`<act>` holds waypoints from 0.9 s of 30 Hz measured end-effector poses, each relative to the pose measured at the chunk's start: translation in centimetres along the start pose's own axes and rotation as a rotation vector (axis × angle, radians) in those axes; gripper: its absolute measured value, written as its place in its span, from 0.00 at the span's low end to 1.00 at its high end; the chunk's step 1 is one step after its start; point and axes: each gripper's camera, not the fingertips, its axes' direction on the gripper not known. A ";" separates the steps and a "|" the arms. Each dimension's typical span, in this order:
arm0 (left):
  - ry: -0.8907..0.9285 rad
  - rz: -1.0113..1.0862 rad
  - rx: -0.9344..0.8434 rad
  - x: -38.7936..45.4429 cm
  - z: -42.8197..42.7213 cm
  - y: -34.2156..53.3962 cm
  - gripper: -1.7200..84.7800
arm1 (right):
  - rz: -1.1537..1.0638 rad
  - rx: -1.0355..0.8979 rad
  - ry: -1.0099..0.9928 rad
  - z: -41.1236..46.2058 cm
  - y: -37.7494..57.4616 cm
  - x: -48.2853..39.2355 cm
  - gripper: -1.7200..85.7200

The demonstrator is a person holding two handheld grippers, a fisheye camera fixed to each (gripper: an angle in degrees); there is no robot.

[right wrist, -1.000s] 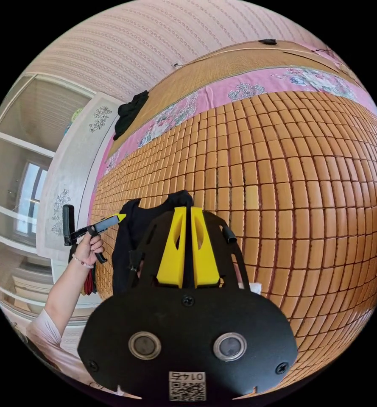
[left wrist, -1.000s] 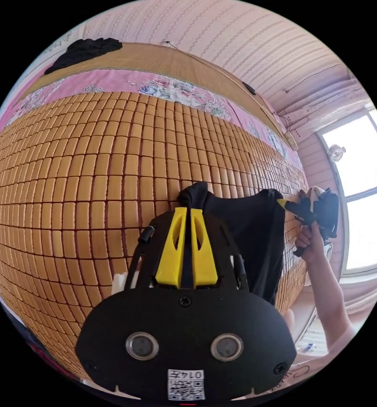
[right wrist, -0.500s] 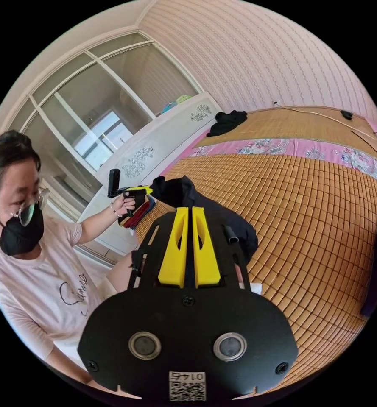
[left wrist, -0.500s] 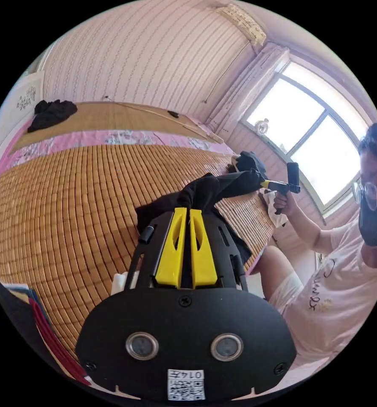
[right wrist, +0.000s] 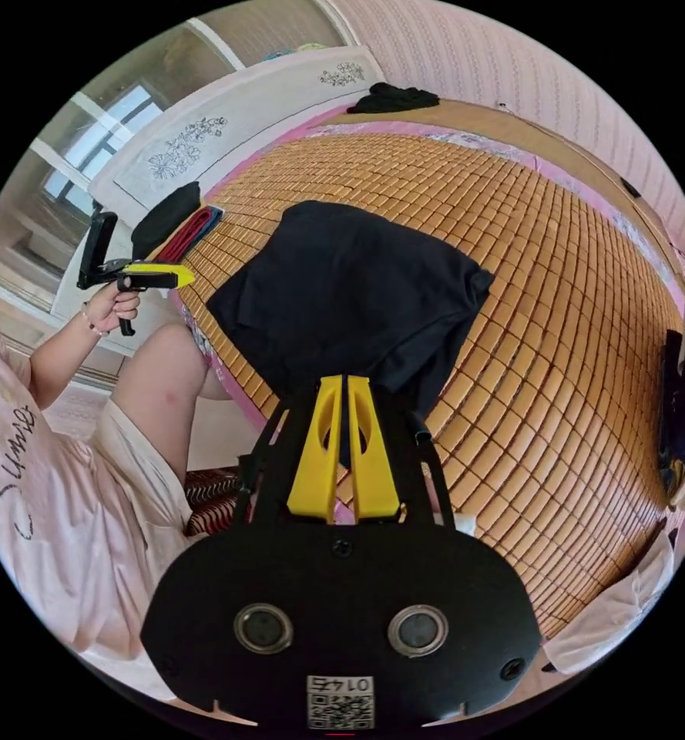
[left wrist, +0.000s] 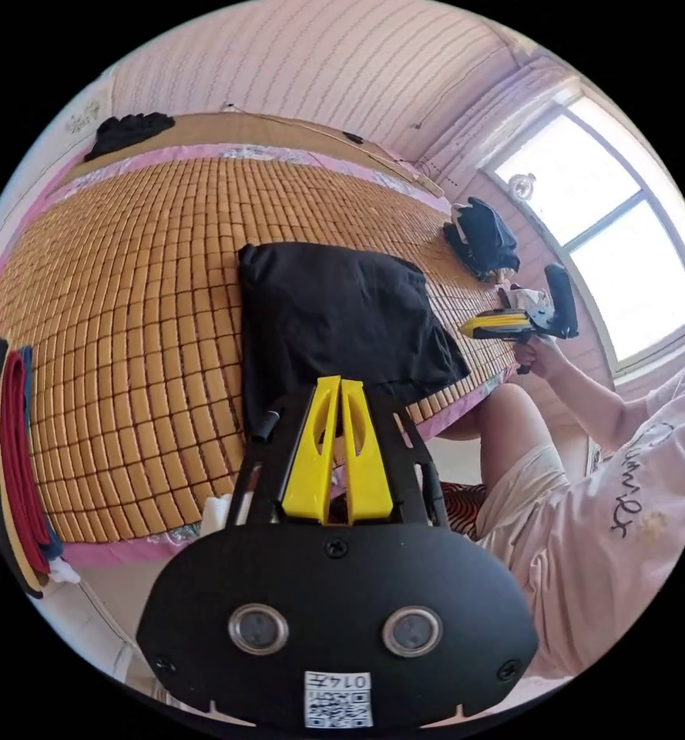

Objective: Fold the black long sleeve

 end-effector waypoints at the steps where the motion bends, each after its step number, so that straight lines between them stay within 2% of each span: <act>1: -0.038 0.047 0.012 1.8 1.0 -1.2 0.01 | -0.046 -0.002 0.035 0.4 -2.4 -0.9 0.02; 5: -0.020 0.096 0.048 5.8 5.1 -4.0 0.01 | -0.166 -0.005 0.133 2.6 -10.1 -3.4 0.01; 9: -0.058 0.146 -0.080 8.7 10.2 -4.8 0.01 | -0.192 -0.159 0.247 7.8 -16.9 -3.9 0.01; 11: -0.084 0.153 -0.155 9.1 11.9 -4.2 0.01 | -0.223 -0.317 0.256 11.2 -18.1 -3.7 0.01; 12: -0.058 0.160 -0.154 9.3 12.3 -3.6 0.01 | -0.234 -0.281 0.240 11.2 -18.5 -3.6 0.01; 16: -0.024 0.155 -0.141 9.7 12.0 -2.9 0.01 | -0.279 -0.391 0.217 10.6 -20.1 -3.6 0.01; 20: -0.019 0.174 -0.145 10.9 11.8 -2.0 0.01 | -0.226 -0.375 0.252 9.9 -21.5 -2.2 0.01; 25: -0.036 0.179 -0.120 12.3 11.3 -0.7 0.02 | -0.192 -0.415 0.188 11.1 -21.9 0.3 0.01; 27: -0.028 0.202 -0.120 12.9 10.8 -0.3 0.03 | -0.170 -0.326 0.161 8.8 -20.8 1.2 0.01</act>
